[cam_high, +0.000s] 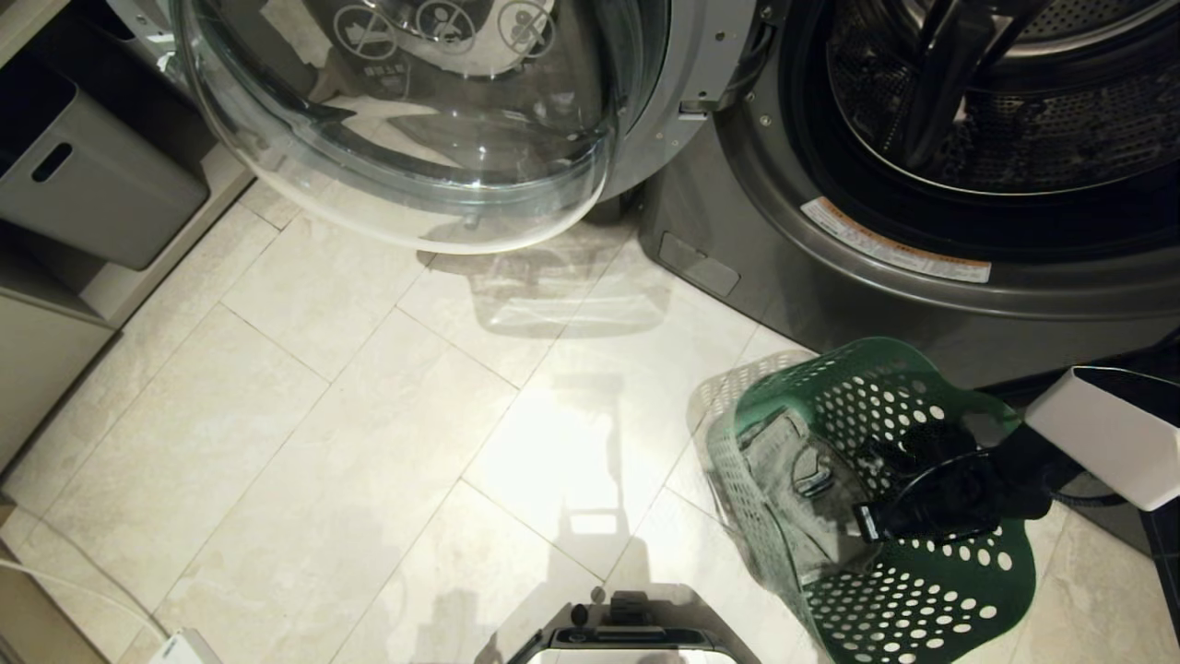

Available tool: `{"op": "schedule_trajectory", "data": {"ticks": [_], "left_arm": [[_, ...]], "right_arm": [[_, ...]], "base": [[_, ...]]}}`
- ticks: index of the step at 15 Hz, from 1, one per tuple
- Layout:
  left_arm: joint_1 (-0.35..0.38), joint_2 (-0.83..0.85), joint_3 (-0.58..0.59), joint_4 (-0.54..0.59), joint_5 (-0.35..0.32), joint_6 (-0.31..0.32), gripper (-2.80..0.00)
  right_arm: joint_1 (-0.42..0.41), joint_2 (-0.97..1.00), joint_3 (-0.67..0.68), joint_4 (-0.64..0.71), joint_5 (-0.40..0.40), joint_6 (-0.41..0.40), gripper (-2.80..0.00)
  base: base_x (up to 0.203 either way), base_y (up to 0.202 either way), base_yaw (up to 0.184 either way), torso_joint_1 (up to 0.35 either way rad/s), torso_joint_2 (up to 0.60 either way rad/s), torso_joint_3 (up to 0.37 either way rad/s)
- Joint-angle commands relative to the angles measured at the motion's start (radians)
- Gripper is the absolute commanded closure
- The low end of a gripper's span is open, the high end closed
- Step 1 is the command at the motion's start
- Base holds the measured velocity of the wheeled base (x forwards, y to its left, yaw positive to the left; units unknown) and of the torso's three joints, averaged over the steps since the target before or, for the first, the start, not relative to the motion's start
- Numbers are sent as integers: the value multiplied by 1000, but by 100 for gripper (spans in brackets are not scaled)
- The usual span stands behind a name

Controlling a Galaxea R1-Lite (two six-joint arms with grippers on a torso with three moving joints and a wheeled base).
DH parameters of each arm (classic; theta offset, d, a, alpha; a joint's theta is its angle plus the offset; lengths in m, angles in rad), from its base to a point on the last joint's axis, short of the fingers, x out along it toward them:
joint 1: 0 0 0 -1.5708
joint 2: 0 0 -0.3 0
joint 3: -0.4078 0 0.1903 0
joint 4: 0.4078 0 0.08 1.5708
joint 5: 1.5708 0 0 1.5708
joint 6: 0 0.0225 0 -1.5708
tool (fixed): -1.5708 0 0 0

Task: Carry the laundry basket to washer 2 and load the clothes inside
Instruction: Place the clothes into the washing machine

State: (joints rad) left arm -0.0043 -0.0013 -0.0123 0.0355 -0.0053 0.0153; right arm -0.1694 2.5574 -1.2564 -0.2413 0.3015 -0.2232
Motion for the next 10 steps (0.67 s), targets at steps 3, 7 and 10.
{"op": "schedule_trajectory", "data": {"ticks": [3,7,10], "left_arm": [[0,1,0,1,-1,0,0],[0,1,0,1,1,0,0],[0,1,0,0,-1,0,0]], "right_arm": [[1,31,80,-9,18,-18,0],[2,83,62,-76,23,-18,-280],[30,115,63,-182,41,-47,-280]], "base": [[0,0,0,0,0,0],[0,0,0,0,0,0],[0,0,0,0,0,0]]}}
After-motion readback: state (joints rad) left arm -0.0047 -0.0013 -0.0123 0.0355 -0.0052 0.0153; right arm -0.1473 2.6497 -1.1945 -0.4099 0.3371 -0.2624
